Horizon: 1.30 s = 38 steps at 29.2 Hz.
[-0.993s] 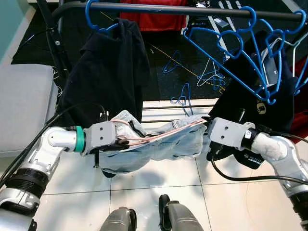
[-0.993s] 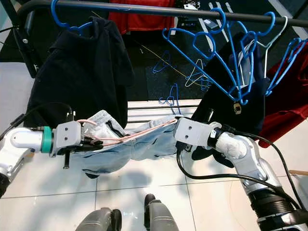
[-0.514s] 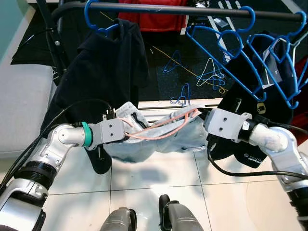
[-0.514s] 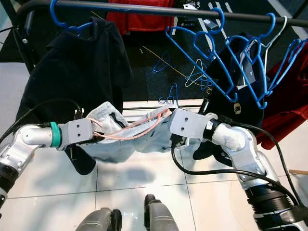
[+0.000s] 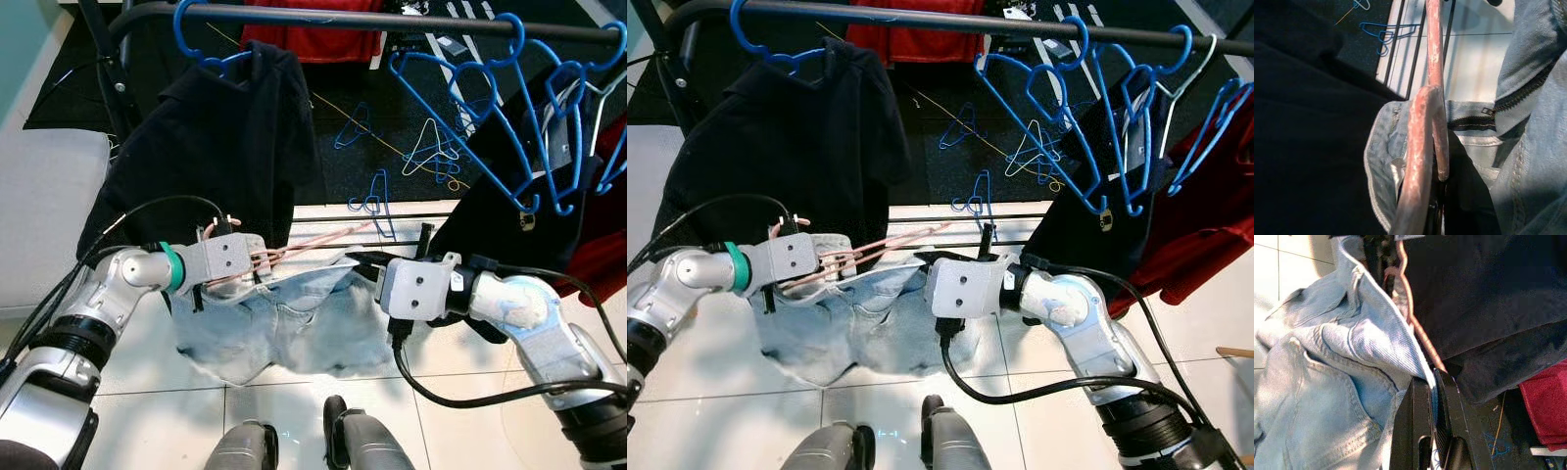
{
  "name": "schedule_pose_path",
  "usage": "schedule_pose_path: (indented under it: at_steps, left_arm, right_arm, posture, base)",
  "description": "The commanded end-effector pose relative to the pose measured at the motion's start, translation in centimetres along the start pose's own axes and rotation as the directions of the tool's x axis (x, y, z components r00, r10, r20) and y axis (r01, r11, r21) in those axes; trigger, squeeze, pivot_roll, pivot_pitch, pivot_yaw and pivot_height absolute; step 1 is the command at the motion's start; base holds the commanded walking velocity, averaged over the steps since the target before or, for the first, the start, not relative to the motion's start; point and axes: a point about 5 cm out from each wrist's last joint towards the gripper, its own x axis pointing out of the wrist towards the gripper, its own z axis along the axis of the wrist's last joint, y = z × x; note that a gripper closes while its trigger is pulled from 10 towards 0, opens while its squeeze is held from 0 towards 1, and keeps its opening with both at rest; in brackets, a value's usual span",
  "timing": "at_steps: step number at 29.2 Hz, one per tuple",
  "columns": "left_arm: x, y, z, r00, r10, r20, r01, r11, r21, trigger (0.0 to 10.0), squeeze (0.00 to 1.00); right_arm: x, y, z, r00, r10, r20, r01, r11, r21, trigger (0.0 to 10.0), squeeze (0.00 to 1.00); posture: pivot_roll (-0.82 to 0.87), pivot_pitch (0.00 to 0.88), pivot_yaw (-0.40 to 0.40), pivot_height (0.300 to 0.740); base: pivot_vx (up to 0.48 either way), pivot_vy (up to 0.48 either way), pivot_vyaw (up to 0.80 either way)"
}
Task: Hang hanger
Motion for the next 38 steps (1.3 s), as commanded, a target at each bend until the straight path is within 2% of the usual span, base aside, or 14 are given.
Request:
schedule_pose_path:
  at_steps: [1, 4, 11, 12, 15, 16, 17, 19, 22, 23, 29, 33, 38]
  left_arm:
    - [-0.5, -0.2, -1.0, 0.999, -0.006, -0.038, 0.006, 1.000, -0.005, 10.0, 0.00]
    - [-1.0, 0.1, -1.6, 0.998, 0.006, -0.062, -0.006, 1.000, 0.001, 10.0, 0.00]
    - [-1.8, 0.8, -1.7, 0.999, 0.008, -0.046, -0.008, 1.000, -0.001, 10.0, 0.00]
    - [-2.6, 0.9, -1.8, 0.999, -0.034, -0.022, 0.034, 0.999, -0.003, 10.0, 0.00]
    - [-3.3, 0.9, -1.9, 0.997, -0.074, 0.002, 0.074, 0.997, -0.006, 10.0, 0.00]
    - [-3.8, 0.8, -1.9, 0.994, -0.104, 0.021, 0.104, 0.995, -0.008, 10.0, 0.00]
    - [-3.8, 0.8, -1.9, 0.994, -0.104, 0.021, 0.104, 0.995, -0.008, 10.0, 0.00]
    - [-4.4, 1.5, -1.9, 0.995, -0.090, 0.035, 0.091, 0.995, -0.030, 10.0, 0.00]
    - [-4.6, 1.8, -1.9, 0.996, -0.082, 0.034, 0.083, 0.996, -0.034, 10.0, 0.00]
    - [-5.1, 2.2, -2.1, 0.995, -0.098, 0.032, 0.099, 0.994, -0.039, 10.0, 0.00]
    - [-5.4, 2.0, -2.3, 0.991, -0.134, 0.028, 0.135, 0.990, -0.038, 10.0, 0.00]
    - [-5.6, 1.0, -3.0, 0.975, -0.220, -0.025, 0.220, 0.975, 0.008, 10.0, 0.00]
    - [-5.6, 0.5, -3.3, 0.965, -0.254, -0.064, 0.257, 0.965, 0.050, 10.0, 0.00]
  right_arm:
    - [-0.3, 0.1, 0.1, 1.000, -0.002, 0.002, 0.002, 1.000, -0.006, 10.0, 0.00]
    - [-0.6, 0.0, -0.2, 1.000, -0.014, -0.020, 0.014, 1.000, 0.004, 10.0, 0.00]
    - [-0.7, 0.4, -0.7, 0.999, -0.019, -0.041, 0.021, 0.999, 0.030, 10.0, 0.00]
    - [-0.9, 1.0, -1.3, 0.998, -0.019, -0.063, 0.023, 0.998, 0.057, 10.0, 0.00]
    - [-1.2, 2.0, -2.2, 0.995, -0.018, -0.097, 0.028, 0.995, 0.099, 10.0, 0.00]
    - [-1.5, 2.9, -3.1, 0.991, -0.011, -0.130, 0.028, 0.990, 0.135, 10.0, 0.00]
    - [-1.5, 2.9, -3.1, 0.991, -0.011, -0.130, 0.028, 0.990, 0.135, 10.0, 0.00]
    - [-2.1, 4.6, -4.5, 0.982, 0.003, -0.187, 0.034, 0.981, 0.193, 10.0, 0.00]
    - [-2.4, 5.0, -4.8, 0.979, 0.005, -0.203, 0.037, 0.978, 0.203, 10.0, 0.00]
    - [-3.2, 5.1, -5.6, 0.970, -0.001, -0.245, 0.054, 0.977, 0.206, 10.0, 0.00]
    - [-3.8, 4.8, -6.1, 0.962, -0.014, -0.272, 0.071, 0.977, 0.199, 10.0, 0.00]
    - [-4.8, 3.2, -6.8, 0.948, -0.063, -0.312, 0.116, 0.982, 0.152, 10.0, 0.00]
    - [-5.2, 2.3, -7.0, 0.943, -0.086, -0.320, 0.131, 0.984, 0.123, 10.0, 0.00]
  posture:
    - [-0.06, 0.139, 0.035, 0.740]
    - [-0.06, 0.139, 0.036, 0.740]
    - [-0.06, 0.144, 0.033, 0.740]
    - [-0.06, 0.147, 0.037, 0.740]
    - [-0.05, 0.149, 0.038, 0.740]
    - [-0.05, 0.150, 0.040, 0.740]
    - [-0.05, 0.150, 0.040, 0.740]
    - [-0.05, 0.153, 0.043, 0.740]
    - [-0.05, 0.153, 0.043, 0.740]
    - [-0.05, 0.156, 0.046, 0.740]
    - [-0.05, 0.156, 0.048, 0.740]
    - [-0.05, 0.154, 0.049, 0.740]
    - [-0.05, 0.152, 0.048, 0.740]
  base:
    - [0.000, 0.000, 0.00]
    - [0.000, 0.000, 0.00]
    - [0.000, 0.000, 0.00]
    - [0.000, 0.000, 0.00]
    - [0.000, 0.000, 0.00]
    - [0.000, 0.000, 0.00]
    - [0.000, 0.000, 0.00]
    - [0.000, 0.000, 0.00]
    - [0.000, 0.000, 0.00]
    - [0.000, 0.000, 0.00]
    - [0.000, 0.000, 0.00]
    - [0.000, 0.000, 0.00]
    - [0.000, 0.000, 0.00]
